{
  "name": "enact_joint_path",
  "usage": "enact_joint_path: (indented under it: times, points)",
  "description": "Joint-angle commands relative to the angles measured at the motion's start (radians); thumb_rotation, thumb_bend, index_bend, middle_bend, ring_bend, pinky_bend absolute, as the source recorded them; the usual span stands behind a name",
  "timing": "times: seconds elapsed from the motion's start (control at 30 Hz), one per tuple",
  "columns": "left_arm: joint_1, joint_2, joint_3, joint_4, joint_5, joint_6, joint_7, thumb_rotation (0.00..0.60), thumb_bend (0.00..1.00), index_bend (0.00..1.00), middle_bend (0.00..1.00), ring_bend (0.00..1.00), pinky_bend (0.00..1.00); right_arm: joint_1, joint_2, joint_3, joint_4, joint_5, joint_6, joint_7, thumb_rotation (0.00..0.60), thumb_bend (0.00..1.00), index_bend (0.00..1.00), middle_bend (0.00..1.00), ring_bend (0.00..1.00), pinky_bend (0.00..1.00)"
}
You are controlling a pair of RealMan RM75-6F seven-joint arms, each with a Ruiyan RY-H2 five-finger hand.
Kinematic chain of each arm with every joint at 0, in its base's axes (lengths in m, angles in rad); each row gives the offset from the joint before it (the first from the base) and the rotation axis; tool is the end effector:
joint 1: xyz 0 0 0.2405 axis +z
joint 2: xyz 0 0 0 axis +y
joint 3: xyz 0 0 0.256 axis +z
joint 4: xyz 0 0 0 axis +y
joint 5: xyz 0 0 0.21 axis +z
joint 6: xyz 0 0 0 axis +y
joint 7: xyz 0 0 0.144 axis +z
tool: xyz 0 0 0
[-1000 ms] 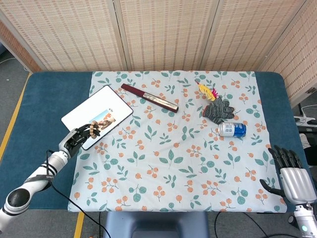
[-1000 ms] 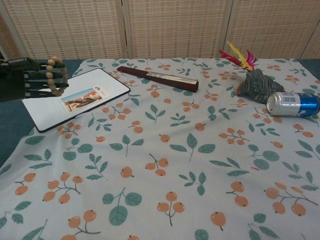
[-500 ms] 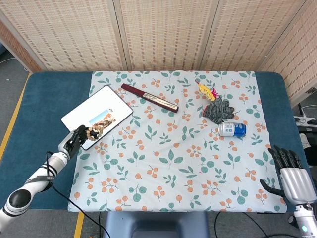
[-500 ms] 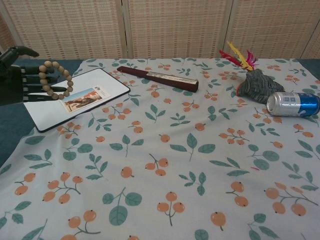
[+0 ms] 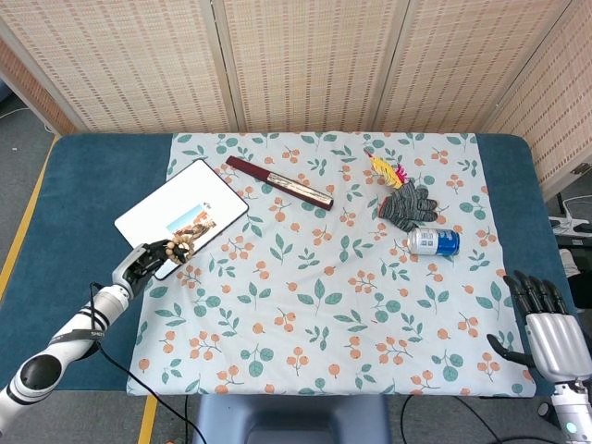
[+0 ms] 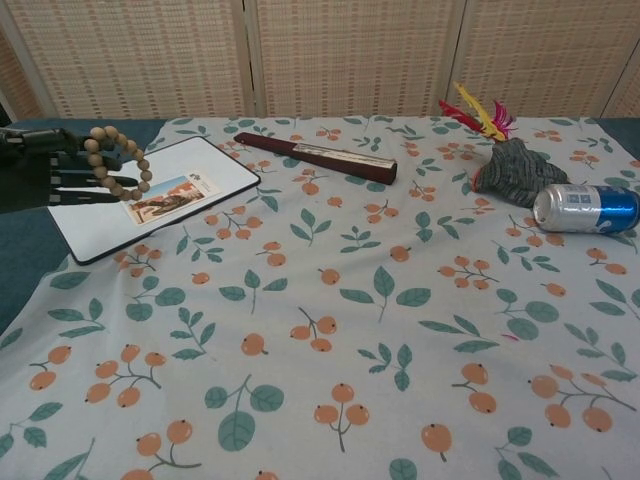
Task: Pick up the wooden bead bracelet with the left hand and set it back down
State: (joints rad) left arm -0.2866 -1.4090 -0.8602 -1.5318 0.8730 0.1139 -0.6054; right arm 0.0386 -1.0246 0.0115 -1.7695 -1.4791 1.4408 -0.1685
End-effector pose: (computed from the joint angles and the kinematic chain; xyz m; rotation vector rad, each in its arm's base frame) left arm -0.2216 0.3523 0.0682 -0.7454 -2.4679 -1.3366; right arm -0.3022 -0.1566 0.1643 1.4345 -0.9213 0.7329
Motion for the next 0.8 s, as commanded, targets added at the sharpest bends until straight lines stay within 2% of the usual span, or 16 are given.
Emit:
enact_joint_path:
  times: [0.03, 0.2, 0.3, 0.4, 0.47, 0.63, 0.8]
  points:
    - [-0.002, 0.002, 0.003, -0.004, 0.016, 0.002, 0.003, 0.592, 1.00, 0.54, 0.54, 0.22, 0.00, -0.001, 0.001, 0.000, 0.000, -0.002, 0.001, 0.001, 0.432, 0.19, 0.00, 0.00, 0.00, 0.00]
    - [0.002, 0.001, 0.008, -0.012, 0.043, 0.024, 0.005, 0.600, 1.00, 0.52, 0.53, 0.22, 0.00, -0.001, 0.003, 0.000, -0.001, -0.002, 0.001, 0.003, 0.431, 0.19, 0.00, 0.00, 0.00, 0.00]
    - [0.014, -0.012, 0.031, -0.022, 0.125, 0.116, 0.061, 0.600, 1.00, 0.51, 0.53, 0.22, 0.00, -0.001, 0.003, -0.002, -0.001, -0.004, 0.000, 0.003, 0.432, 0.19, 0.00, 0.00, 0.00, 0.00]
    - [0.031, -0.039, 0.111, -0.029, 0.296, 0.288, 0.181, 0.600, 1.00, 0.50, 0.53, 0.22, 0.00, -0.001, 0.003, -0.001, -0.002, -0.006, 0.001, 0.002, 0.432, 0.19, 0.00, 0.00, 0.00, 0.00]
    - [0.039, -0.055, 0.168, -0.028, 0.364, 0.362, 0.198, 0.600, 1.00, 0.49, 0.52, 0.22, 0.00, -0.001, 0.002, -0.002, -0.003, -0.007, 0.000, 0.002, 0.432, 0.19, 0.00, 0.00, 0.00, 0.00]
    - [0.031, -0.089, 0.292, 0.002, 0.454, 0.458, 0.182, 0.600, 1.00, 0.44, 0.51, 0.22, 0.00, 0.000, 0.002, -0.005, -0.005, -0.013, -0.002, 0.001, 0.432, 0.19, 0.00, 0.00, 0.00, 0.00]
    - [0.006, -0.141, 0.428, 0.057, 0.559, 0.566, 0.218, 0.600, 1.00, 0.40, 0.46, 0.17, 0.00, -0.001, 0.003, -0.004, -0.005, -0.012, -0.001, 0.002, 0.431, 0.19, 0.00, 0.00, 0.00, 0.00]
